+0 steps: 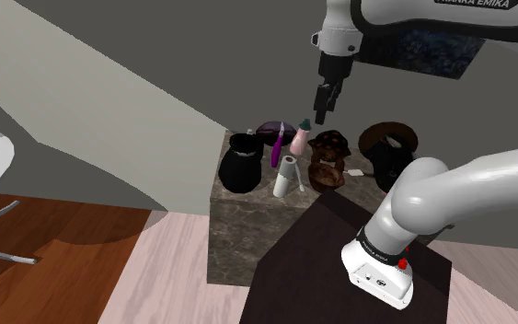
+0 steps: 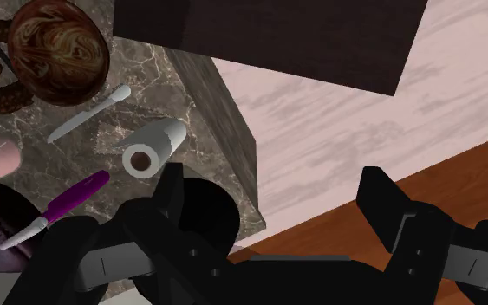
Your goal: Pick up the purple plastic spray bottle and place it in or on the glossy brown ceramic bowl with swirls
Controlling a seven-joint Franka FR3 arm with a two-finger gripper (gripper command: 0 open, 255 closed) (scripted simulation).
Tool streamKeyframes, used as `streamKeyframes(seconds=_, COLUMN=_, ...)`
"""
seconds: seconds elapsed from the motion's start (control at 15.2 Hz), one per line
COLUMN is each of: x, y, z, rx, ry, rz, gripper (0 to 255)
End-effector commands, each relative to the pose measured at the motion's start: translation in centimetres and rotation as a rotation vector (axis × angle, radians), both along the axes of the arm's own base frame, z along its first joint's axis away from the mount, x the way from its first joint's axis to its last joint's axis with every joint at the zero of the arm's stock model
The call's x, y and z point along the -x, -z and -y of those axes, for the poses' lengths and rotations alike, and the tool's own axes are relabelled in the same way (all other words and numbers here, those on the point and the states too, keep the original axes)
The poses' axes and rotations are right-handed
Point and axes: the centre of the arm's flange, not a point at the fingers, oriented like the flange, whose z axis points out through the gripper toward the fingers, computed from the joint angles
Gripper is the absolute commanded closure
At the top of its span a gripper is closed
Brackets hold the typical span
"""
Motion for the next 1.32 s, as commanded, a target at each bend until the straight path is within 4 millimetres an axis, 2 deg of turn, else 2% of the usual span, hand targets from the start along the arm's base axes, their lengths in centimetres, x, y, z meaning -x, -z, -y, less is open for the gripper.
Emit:
streamKeyframes(seconds=0.0, x=0.0, y=0.0, z=0.0, rx=0.0, ry=0.0, rz=0.0, gripper=0)
streamKeyframes(seconds=0.59, x=-7.1, y=7.6, z=4.3, rx=0.064, ry=0.14, rz=0.048, gripper=0)
streamKeyframes(seconds=1.25, x=-14.6, y=15.2, z=10.9, rx=0.136, ry=0.295, rz=0.102, gripper=0)
